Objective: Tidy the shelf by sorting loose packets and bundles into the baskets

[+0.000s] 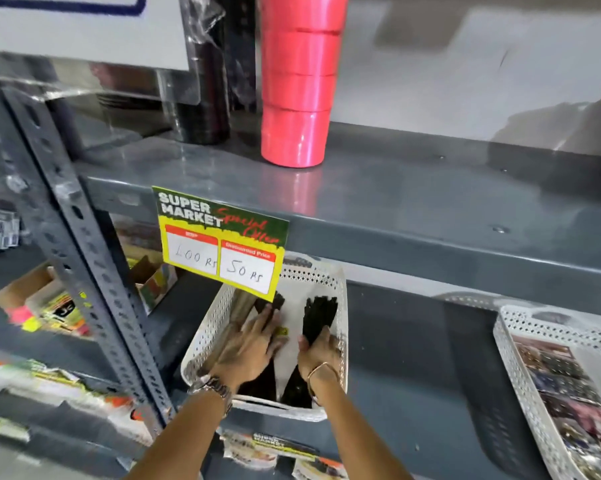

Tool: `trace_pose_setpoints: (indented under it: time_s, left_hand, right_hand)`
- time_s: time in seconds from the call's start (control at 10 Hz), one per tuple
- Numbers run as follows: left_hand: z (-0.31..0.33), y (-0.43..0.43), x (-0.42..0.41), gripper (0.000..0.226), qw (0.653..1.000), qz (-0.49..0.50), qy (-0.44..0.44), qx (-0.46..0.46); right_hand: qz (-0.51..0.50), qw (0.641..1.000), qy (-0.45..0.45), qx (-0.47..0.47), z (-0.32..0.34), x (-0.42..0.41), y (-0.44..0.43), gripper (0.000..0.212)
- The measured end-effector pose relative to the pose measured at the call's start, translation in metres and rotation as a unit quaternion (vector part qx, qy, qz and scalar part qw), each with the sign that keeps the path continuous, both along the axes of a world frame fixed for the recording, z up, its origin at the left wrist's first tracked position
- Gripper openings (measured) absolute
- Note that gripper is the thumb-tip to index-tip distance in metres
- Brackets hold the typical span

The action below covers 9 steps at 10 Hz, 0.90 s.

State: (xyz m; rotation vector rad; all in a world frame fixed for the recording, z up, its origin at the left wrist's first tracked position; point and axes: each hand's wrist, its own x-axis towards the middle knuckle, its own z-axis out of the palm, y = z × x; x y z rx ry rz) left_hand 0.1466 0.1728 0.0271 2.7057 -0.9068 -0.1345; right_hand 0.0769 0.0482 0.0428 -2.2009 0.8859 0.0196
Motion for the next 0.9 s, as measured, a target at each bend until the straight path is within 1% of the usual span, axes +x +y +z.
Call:
trace_pose_setpoints:
  time_s: [0.1,0.2,0.3,0.4,0.5,0.6,0.7,0.8,0.9]
  left_hand:
    - [-0.004,-0.005,0.000,0.121,0.997,-0.053,0.017,0.049]
    - [-0.011,-0.015,0.010,0.149,0.988,-0.062,0.017,0.140]
    - [-0.017,-0.016,0.018,0.149,0.986,-0.058,0.016,0.154]
    - [-0.022,-0.013,0.023,0.141,0.986,-0.064,-0.001,0.153]
    - [-0.016,-0.010,0.022,0.125,0.984,-0.074,0.005,0.162]
    - [-0.009,-0.008,0.017,0.127,0.981,-0.071,-0.046,0.175]
    - [0.001,-0.006,0.017,0.123,0.985,-0.055,-0.065,0.147]
    - [0.016,-0.001,-0.001,0.093,0.988,-0.022,-0.150,0.028]
    - [0.029,0.006,-0.034,0.072,0.982,0.013,-0.177,-0.070]
  right_hand:
    - [0.097,0.994,0.003,-0.059,-0.005,0.000,0.006,0.053]
    - [0.161,0.983,0.069,-0.055,-0.018,0.003,0.005,0.053]
    - [0.163,0.981,0.081,-0.063,-0.023,0.003,-0.001,0.059]
    - [0.176,0.977,0.097,-0.072,-0.028,0.001,0.000,0.064]
    - [0.179,0.976,0.101,-0.077,-0.026,0.000,0.001,0.065]
    - [0.172,0.975,0.111,-0.081,-0.024,-0.002,0.002,0.063]
    - [0.166,0.978,0.104,-0.077,-0.014,-0.003,0.002,0.061]
    - [0.163,0.981,0.038,-0.097,0.015,-0.017,0.010,0.059]
    - [0.181,0.973,-0.063,-0.128,0.034,-0.042,0.014,0.061]
